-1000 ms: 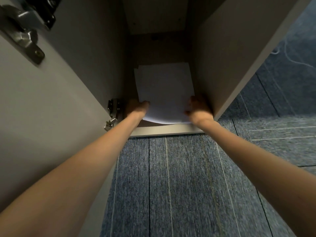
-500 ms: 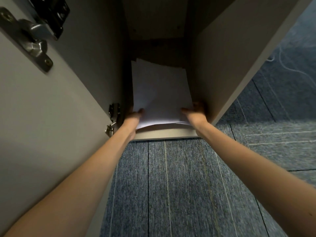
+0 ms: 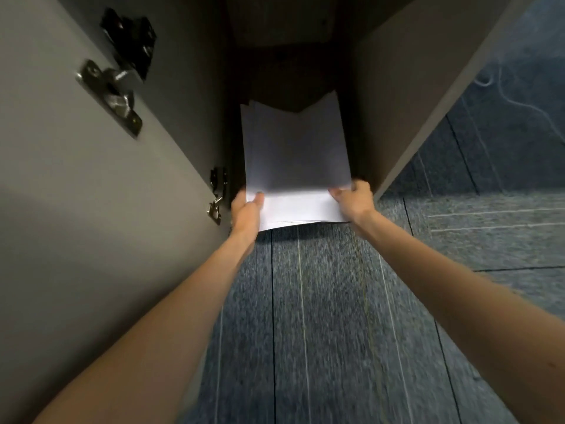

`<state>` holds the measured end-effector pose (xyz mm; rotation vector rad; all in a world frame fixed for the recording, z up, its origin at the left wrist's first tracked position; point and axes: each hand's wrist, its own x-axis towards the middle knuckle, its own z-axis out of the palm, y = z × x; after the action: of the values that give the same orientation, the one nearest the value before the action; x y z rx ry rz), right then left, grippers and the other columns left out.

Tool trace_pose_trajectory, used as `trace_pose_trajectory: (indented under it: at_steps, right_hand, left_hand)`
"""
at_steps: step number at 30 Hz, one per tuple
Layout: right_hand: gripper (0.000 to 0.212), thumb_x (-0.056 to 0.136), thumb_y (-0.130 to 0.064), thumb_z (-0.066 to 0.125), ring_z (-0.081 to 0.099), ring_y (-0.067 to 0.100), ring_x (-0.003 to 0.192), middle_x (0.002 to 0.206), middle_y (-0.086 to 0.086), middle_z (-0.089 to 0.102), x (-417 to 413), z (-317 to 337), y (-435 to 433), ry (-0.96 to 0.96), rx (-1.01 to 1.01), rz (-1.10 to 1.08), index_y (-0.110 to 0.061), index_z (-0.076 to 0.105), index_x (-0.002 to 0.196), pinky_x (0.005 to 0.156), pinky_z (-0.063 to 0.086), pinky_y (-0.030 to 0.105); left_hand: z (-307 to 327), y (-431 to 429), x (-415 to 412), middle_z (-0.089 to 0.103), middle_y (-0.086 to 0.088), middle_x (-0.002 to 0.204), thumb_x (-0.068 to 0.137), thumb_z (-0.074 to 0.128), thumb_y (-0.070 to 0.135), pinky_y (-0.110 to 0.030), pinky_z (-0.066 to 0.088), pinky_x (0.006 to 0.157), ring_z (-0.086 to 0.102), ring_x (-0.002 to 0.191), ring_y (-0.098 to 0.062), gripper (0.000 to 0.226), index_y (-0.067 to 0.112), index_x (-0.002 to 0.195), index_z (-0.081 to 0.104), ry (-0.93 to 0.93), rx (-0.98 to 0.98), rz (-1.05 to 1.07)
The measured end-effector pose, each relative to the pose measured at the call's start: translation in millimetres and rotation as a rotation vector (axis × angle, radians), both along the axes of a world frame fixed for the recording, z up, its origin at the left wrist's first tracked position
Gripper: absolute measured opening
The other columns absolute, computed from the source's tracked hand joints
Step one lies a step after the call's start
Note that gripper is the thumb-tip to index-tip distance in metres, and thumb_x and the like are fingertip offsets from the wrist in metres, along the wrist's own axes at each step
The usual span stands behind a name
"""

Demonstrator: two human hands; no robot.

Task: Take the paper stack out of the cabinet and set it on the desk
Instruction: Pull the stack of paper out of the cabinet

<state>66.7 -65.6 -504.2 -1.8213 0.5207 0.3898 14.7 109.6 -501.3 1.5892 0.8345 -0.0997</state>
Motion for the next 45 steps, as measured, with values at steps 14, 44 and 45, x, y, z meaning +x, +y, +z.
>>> trace_pose_trajectory:
  at_steps: [14, 44, 45]
  right_hand:
    - [0.039, 0.092, -0.004, 0.052, 0.059, 0.03, 0.108, 0.121, 0.01, 0.062, -126.8, 260.2, -28.8, 0.233, 0.038, -0.047, -0.003, 0.052, 0.13, 0.091, 0.049, 0.037]
    - [0.037, 0.091, -0.009, 0.055, 0.059, 0.02, 0.104, 0.118, 0.003, 0.062, -299.4, 701.0, -125.4, -0.035, 0.236, -0.093, -0.012, 0.055, 0.128, 0.086, 0.049, 0.033]
    - [0.036, 0.091, -0.008, 0.055, 0.059, 0.021, 0.105, 0.117, 0.002, 0.062, -292.3, 710.6, -129.3, -0.06, 0.233, -0.099, -0.013, 0.056, 0.127, 0.086, 0.049, 0.033]
  left_hand:
    - [248.7, -20.5, -118.1, 0.058, 0.0, 0.122, 0.098, 0.045, 0.014, -0.029, 0.046, 0.09, 0.057, 0.106, -0.019, 0.04, 0.015, 0.138, 0.046, 0.141, -0.084, -0.142]
    - [697.7, -60.0, -248.8, 0.065, -0.001, 0.122, 0.083, 0.067, 0.007, -0.012, 0.05, 0.067, 0.065, 0.097, -0.012, 0.048, 0.014, 0.13, 0.055, 0.006, -0.043, -0.538]
    - [709.0, -65.0, -241.8, 0.065, 0.0, 0.12, 0.084, 0.066, 0.007, -0.008, 0.05, 0.063, 0.065, 0.091, -0.007, 0.048, 0.014, 0.13, 0.054, -0.025, -0.047, -0.551]
